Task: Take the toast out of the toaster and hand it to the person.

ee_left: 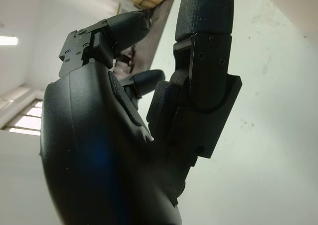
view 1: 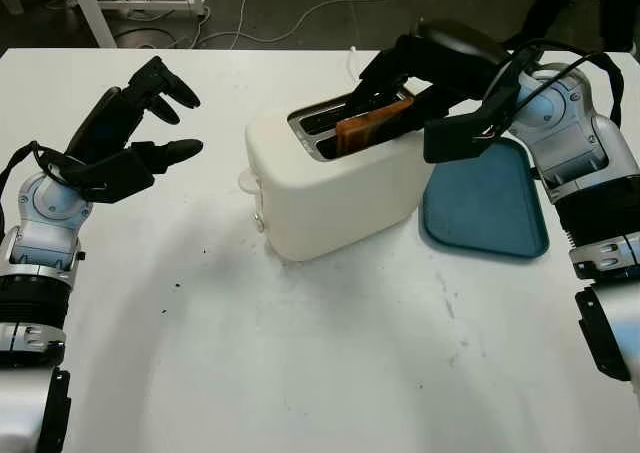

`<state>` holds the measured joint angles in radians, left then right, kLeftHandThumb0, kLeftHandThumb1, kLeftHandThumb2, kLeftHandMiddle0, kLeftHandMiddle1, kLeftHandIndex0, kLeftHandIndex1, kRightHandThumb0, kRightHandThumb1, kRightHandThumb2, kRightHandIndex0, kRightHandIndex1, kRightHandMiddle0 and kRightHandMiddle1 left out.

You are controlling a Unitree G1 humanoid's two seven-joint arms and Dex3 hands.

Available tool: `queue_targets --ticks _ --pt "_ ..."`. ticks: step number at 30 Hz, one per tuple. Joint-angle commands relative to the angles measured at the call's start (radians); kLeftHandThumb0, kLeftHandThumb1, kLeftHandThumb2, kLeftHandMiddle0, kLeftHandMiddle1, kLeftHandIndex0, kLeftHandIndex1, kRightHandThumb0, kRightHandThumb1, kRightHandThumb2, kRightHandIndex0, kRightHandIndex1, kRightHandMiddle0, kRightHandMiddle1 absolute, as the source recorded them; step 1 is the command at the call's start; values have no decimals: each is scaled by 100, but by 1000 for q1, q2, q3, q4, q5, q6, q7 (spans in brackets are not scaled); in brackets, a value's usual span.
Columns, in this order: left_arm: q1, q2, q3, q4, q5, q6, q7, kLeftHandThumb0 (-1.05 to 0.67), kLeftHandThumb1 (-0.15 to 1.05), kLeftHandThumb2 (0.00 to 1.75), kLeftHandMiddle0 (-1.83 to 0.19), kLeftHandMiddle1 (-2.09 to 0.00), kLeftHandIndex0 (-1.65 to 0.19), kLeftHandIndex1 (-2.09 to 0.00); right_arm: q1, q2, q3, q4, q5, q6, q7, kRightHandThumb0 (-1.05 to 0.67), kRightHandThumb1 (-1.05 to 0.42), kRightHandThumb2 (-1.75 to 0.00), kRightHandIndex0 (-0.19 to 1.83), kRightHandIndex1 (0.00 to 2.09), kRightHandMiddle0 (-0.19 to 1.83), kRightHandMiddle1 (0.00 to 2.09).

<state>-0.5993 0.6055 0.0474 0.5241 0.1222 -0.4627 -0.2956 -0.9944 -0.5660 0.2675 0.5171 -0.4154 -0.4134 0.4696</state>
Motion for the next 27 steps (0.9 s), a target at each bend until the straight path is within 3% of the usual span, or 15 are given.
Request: queue_targets --ticks 1,7,12,14,15,17,18,20,21,25,26,27 --pt "7 4 10 1 -5 -7 0 -105 92 34 0 -173 0 -159 6 7 12 8 2 -18 18 -43 -63 0 96 59 114 4" --pt "8 5 9 1 -4 -10 1 -105 92 33 0 -173 0 -159 0 5 23 5 -5 -4 44 -43 -64 -1 103 80 121 6" --pt "8 7 8 1 4 -11 8 -105 92 36 0 -173 0 -159 -1 3 28 -7 -15 8 59 -40 -68 -1 114 84 132 10" --pt "9 6 9 -1 1 -7 7 -105 92 35 0 -173 0 -159 2 2 31 -11 -33 -4 35 -47 -70 -1 117 98 138 12" --pt "9 5 9 -1 -2 -5 5 -105 92 35 0 -174 0 -159 4 2 33 -12 -43 -10 19 -51 -72 -1 117 120 143 14" --pt "8 3 10 2 -4 -7 4 -105 92 34 0 -174 0 -159 8 1 36 -11 -60 -19 -10 -55 -74 -1 116 143 148 17" --pt "7 3 10 3 -4 -7 5 -105 92 34 0 -173 0 -159 10 1 38 -10 -69 -24 -24 -58 -77 -1 114 157 146 35" --pt "6 3 10 7 -3 -11 6 -105 92 34 0 -174 0 -159 11 -1 43 -8 -84 -28 -41 -60 -82 0 112 170 117 111" --pt "5 3 10 9 -2 -17 8 -105 92 34 0 -174 0 -159 11 -2 46 -7 -90 -27 -45 -60 -86 -1 112 166 108 117" --pt "5 2 10 5 -5 -11 6 -105 92 34 0 -174 0 -159 1 -17 69 -8 -112 -26 -19 -58 -92 -9 117 148 113 83" --pt "5 2 10 5 -5 -13 5 -105 92 34 0 -174 0 -159 -2 -20 74 -6 -116 -30 -14 -57 -92 -12 116 150 112 88" --pt "6 4 9 3 -1 -10 8 -105 92 34 0 -174 0 -159 -4 -22 78 -4 -119 -36 -12 -55 -92 -16 114 157 106 115"
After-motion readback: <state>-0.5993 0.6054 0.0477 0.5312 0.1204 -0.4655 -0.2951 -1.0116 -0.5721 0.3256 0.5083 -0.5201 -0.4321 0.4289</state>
